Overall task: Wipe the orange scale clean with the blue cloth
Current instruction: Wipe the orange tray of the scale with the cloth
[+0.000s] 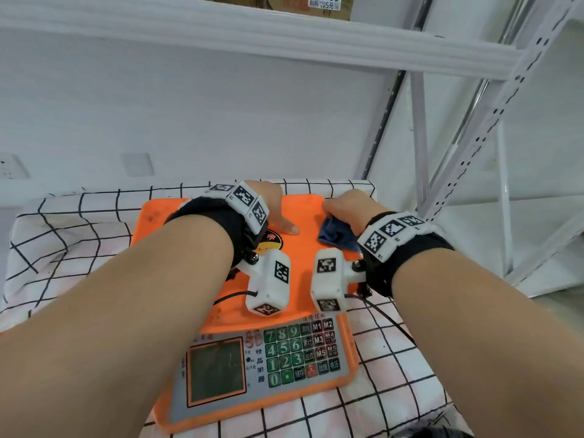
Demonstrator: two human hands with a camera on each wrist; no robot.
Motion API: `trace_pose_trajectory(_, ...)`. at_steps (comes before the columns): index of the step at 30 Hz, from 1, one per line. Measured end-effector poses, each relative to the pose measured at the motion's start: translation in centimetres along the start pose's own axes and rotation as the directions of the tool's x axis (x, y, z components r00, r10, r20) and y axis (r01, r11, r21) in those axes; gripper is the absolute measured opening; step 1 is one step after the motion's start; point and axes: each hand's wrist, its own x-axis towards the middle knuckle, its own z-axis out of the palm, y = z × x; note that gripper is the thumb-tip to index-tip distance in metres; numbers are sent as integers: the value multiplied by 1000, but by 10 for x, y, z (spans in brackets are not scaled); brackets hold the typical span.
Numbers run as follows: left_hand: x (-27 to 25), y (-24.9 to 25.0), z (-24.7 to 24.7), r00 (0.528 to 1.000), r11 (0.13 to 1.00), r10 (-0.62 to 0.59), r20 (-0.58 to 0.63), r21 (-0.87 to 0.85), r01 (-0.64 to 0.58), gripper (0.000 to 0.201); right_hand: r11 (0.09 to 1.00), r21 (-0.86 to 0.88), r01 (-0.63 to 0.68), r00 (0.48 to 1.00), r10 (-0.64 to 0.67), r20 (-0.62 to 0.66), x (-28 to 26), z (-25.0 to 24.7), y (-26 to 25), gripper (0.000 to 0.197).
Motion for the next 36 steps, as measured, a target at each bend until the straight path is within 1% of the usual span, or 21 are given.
trace_pose_trajectory(2, 0, -1, -2, 1000, 1000, 6, 8, 16, -6, 60, 999, -26, -20, 1000, 20, 9, -5, 0, 7, 20)
trace_pose_trajectory(6, 3, -1, -1, 1000, 1000, -4, 15, 7, 4, 61, 999, -33, -22, 999, 24, 45, -10, -4, 16, 23)
trace_pose_trajectory(8, 5, -2, 0, 1000, 1000, 0, 6, 8, 0, 55, 999, -38, -33, 998, 34, 49, -10, -6, 15, 22)
trace_pose_trajectory(11, 5, -2, 1, 1000, 1000, -4, -9, 12, 4, 54, 996, -87, -28, 999, 32, 42, -6, -8, 9, 21)
trace_pose_trajectory(15, 9, -2, 1, 1000, 1000, -1, -7, 12, 1, 57, 992, -128, 5, 999, -1, 36, 2, -9, -1, 26)
trace_pose_trajectory(18, 12, -3, 2, 1000, 1000, -3, 0, 18, 3, 57, 976, -211, 49, 998, -40, 46, 15, -8, -9, 32)
trace_pose_trajectory(22, 13, -5, 3, 1000, 1000, 5, -9, -6, -5, 47, 956, -280, 93, 995, -77, 67, 30, -4, -22, 40)
trace_pose_trajectory(23, 13, -5, 4, 1000, 1000, 2, -9, -13, -2, 48, 954, -281, 105, 994, -88, 73, 32, -3, -24, 41)
trace_pose_trajectory(25, 12, -5, 2, 1000, 1000, 4, 1, -22, -4, 50, 961, -252, 113, 991, -93, 91, 35, -1, -23, 35)
trace_pose_trajectory(29, 10, -3, 0, 1000, 1000, 6, -7, -9, -6, 70, 978, -185, 98, 992, -81, 96, 35, 3, -18, 26)
trace_pose_trajectory(31, 9, -3, 1, 1000, 1000, -3, -29, -5, 3, 74, 985, -140, 100, 993, -91, 71, 37, 6, -20, 23)
trace_pose_trajectory(33, 6, -2, 0, 1000, 1000, 6, -22, -9, -6, 70, 992, -94, 81, 996, -77, 38, 37, 10, -22, 22)
trace_pose_trajectory(35, 4, -2, -1, 1000, 999, 25, -13, -21, -25, 57, 992, -100, 76, 997, -74, 18, 39, 10, -20, 28)
trace_pose_trajectory(36, 3, -2, -2, 999, 999, 32, -14, -26, -32, 54, 990, -112, 88, 996, -86, 22, 40, 9, -19, 29)
